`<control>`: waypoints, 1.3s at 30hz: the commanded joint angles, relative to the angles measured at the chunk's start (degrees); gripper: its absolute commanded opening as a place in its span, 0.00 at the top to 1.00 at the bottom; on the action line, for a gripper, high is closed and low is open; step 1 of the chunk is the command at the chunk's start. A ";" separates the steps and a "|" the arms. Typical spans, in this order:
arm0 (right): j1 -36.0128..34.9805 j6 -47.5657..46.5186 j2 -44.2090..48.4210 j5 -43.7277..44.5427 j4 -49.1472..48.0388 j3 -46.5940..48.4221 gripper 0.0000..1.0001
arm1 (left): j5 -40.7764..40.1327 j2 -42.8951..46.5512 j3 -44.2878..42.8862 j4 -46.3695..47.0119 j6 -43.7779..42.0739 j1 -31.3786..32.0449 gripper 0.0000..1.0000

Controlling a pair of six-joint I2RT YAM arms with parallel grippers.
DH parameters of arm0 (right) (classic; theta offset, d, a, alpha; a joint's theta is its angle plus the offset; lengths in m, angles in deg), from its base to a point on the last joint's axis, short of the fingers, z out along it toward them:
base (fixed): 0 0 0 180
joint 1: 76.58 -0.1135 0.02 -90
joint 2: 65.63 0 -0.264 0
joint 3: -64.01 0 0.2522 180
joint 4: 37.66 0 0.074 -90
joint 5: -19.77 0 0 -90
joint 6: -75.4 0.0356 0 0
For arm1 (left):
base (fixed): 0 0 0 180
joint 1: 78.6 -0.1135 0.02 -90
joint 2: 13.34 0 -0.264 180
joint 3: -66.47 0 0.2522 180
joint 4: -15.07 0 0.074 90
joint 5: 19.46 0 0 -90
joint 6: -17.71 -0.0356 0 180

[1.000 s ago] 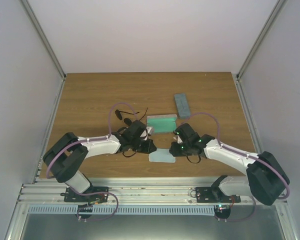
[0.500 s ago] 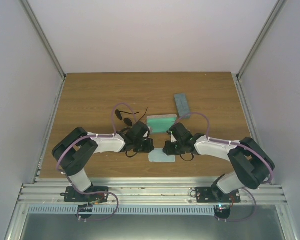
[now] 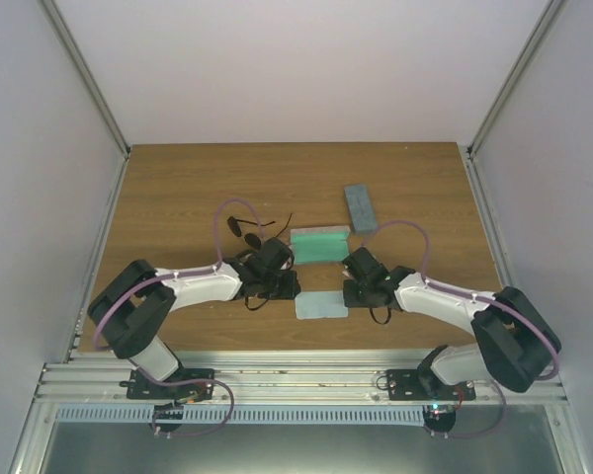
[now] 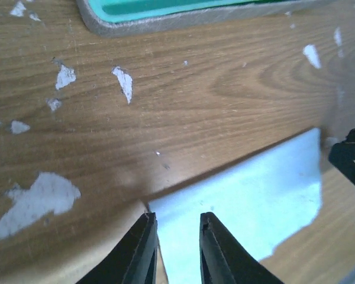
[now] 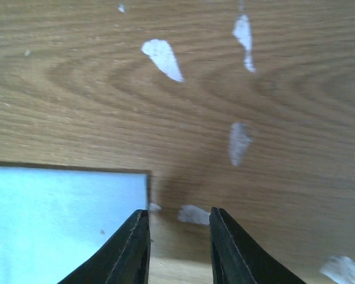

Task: Organize the sunglasses
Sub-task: Fold the glasses cleaning cloth at the center of the board, then pick up the glasses cleaning cloth from the center of the board.

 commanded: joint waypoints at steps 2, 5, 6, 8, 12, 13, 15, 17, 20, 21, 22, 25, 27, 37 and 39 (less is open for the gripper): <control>-0.82 -0.54 1.92 5.51 7.38 2.53 0.66 | -1.72 6.53 -0.55 -3.97 2.02 0.61 0.67; -2.08 -0.82 1.39 4.11 7.94 3.40 0.62 | -1.45 7.89 0.81 -4.08 3.87 0.92 0.60; -2.62 -0.78 1.01 3.56 8.12 3.93 0.61 | -1.02 7.93 1.30 -3.83 4.42 1.09 0.59; -4.26 -0.54 0.12 3.08 8.43 4.69 0.61 | -0.01 7.58 2.19 -2.84 5.16 1.52 0.58; -5.85 0.09 -2.31 2.21 8.02 5.05 0.62 | 1.51 6.06 3.59 -0.48 6.72 2.30 0.58; -6.14 0.25 -2.90 2.17 7.90 4.99 0.63 | 1.53 5.70 3.76 -0.19 7.06 2.56 0.59; -6.67 0.36 -4.14 1.95 7.75 4.88 0.67 | 1.28 4.95 3.77 -0.21 7.75 2.93 0.59; -7.07 0.06 -5.26 0.74 7.47 4.69 0.70 | 0.48 4.17 3.20 -1.69 8.60 3.35 0.60; -7.28 0.11 -5.72 -1.59 5.74 3.54 0.74 | -0.54 2.89 2.28 -3.00 9.15 4.18 0.60; -7.35 0.17 -5.84 -2.05 5.42 3.16 0.76 | -0.65 2.39 2.11 -3.31 9.38 4.41 0.60; -7.36 0.35 -6.09 -2.39 5.22 2.97 0.78 | -0.74 1.89 1.98 -3.63 9.51 4.60 0.61; -7.45 0.49 -6.72 -2.79 4.61 2.41 0.81 | -1.12 0.56 1.90 -4.45 10.43 5.12 0.62; -7.44 0.62 -6.97 -2.85 4.22 2.13 0.84 | -1.32 0.06 2.15 -4.43 11.03 5.36 0.63; -7.45 1.37 -6.96 -2.23 3.57 1.54 0.98 | -1.84 -2.25 0.97 -5.03 12.15 5.72 0.69; -7.45 1.45 -6.96 -2.31 3.40 1.45 0.99 | -1.70 -2.75 0.89 -4.90 12.18 5.79 0.71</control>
